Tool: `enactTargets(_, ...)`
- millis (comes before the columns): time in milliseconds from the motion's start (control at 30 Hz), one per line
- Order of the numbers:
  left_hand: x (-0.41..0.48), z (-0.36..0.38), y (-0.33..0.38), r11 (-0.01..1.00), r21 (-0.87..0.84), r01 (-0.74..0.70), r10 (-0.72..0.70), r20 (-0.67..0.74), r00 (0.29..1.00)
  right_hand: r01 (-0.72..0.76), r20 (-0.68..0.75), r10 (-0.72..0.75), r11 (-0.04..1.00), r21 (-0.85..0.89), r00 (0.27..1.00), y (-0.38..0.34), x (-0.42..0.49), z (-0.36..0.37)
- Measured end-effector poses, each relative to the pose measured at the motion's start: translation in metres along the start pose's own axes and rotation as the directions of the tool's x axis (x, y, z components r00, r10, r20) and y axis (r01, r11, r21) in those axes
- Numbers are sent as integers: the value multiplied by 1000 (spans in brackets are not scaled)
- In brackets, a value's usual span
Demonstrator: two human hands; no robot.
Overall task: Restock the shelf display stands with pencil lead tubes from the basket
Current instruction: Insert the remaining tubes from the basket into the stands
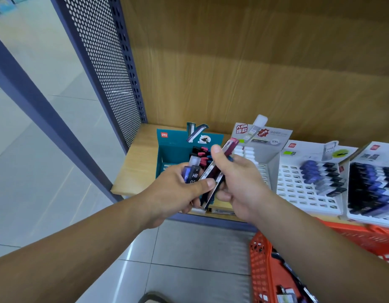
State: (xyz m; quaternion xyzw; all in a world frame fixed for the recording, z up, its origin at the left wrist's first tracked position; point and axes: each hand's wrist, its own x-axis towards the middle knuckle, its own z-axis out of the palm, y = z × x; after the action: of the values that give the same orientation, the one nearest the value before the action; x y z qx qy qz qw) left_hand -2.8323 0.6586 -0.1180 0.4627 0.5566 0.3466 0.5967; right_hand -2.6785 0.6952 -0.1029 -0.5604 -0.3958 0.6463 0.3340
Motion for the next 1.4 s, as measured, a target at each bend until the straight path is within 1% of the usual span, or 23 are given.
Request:
enactTargets(100,2,-3,2,999,-32,-10,10,-24,1000,59,80,-64,996,64,995,2,-7,-6)
enactTargets(167,2,-7,2,999,-33,-14,12,-36,999,113,97,-122,989,95,988,3,-10,-10)
enactTargets(200,1,-9,1,1000,-28,-11,10,-39,999,148,77,-153,987,66,985,4,-12,-12)
enactTargets(267,1,-13,-2,1000,-14,7,-8,-61,998,218,12,-218,973,-73,976,6,-14,-13)
enactTargets(333,1,-17,-4,1000,-5,29,-30,-102,994,266,-19,-274,945,-189,962,9,-16,-14)
enactTargets(467,2,-31,-9,996,-3,86,-85,-186,979,345,-34,-366,902,-260,930,12,-15,-21)
enactTargets(567,-1,-35,-15,994,6,107,-104,-192,976,311,-18,-326,916,-255,945,16,-10,-27)
enactTargets(733,-5,-37,-26,989,28,144,-137,-180,974,267,5,-281,904,-334,960,17,0,-31)
enactTargets(1000,-2,-40,-31,986,29,166,-158,-175,972,250,3,-256,942,-225,967,21,8,-24)
enactTargets(1033,-2,-40,-32,986,32,166,-158,-177,972,255,-14,-266,937,-237,964,23,9,-25)
enactTargets(1133,-4,-43,-36,987,43,158,-148,-175,973,255,-100,-306,903,-346,947,32,13,-27)
enactTargets(1200,-6,-45,-39,985,50,163,-153,-168,974,232,-139,-293,910,-343,946,38,17,-28)
enactTargets(1267,-7,-47,-42,983,60,176,-165,-165,972,218,-122,-272,916,-338,955,43,21,-29)
enactTargets(1400,-6,-50,-45,982,75,171,-156,-173,972,215,-71,-261,898,-383,963,54,25,-28)
